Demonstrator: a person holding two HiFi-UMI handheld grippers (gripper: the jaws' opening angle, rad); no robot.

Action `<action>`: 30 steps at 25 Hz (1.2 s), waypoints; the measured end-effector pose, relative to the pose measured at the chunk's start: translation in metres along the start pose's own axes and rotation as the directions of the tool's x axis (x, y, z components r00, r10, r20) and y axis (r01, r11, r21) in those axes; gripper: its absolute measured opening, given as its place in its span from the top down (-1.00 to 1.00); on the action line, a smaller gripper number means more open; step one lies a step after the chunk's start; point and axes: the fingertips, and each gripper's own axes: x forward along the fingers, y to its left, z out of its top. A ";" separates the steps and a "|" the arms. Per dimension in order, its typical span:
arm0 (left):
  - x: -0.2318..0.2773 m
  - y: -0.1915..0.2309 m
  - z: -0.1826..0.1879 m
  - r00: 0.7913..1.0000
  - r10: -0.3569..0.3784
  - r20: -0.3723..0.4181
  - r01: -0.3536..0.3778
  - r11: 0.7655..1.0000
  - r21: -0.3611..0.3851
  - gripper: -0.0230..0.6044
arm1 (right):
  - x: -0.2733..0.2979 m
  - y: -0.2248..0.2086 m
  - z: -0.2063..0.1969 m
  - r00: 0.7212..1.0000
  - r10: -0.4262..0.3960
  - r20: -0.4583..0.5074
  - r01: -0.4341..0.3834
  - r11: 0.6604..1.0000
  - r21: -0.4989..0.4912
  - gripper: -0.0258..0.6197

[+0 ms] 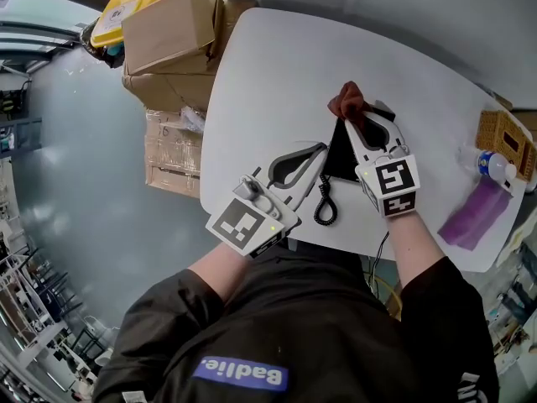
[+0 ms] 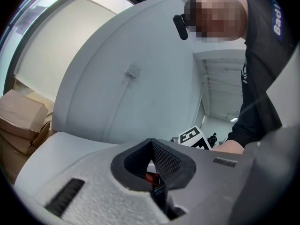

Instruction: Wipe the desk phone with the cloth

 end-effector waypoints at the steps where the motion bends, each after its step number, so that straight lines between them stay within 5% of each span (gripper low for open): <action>1: -0.002 0.000 -0.002 1.000 -0.001 -0.003 0.001 1.000 -0.001 0.88 | 0.000 0.002 -0.001 1.000 -0.001 -0.001 0.001 1.000 -0.001 0.71; 30: -0.045 -0.039 -0.032 0.989 -0.123 -0.087 0.128 0.991 0.050 0.88 | -0.036 0.133 -0.110 0.972 0.108 -0.209 -0.101 0.994 0.043 0.71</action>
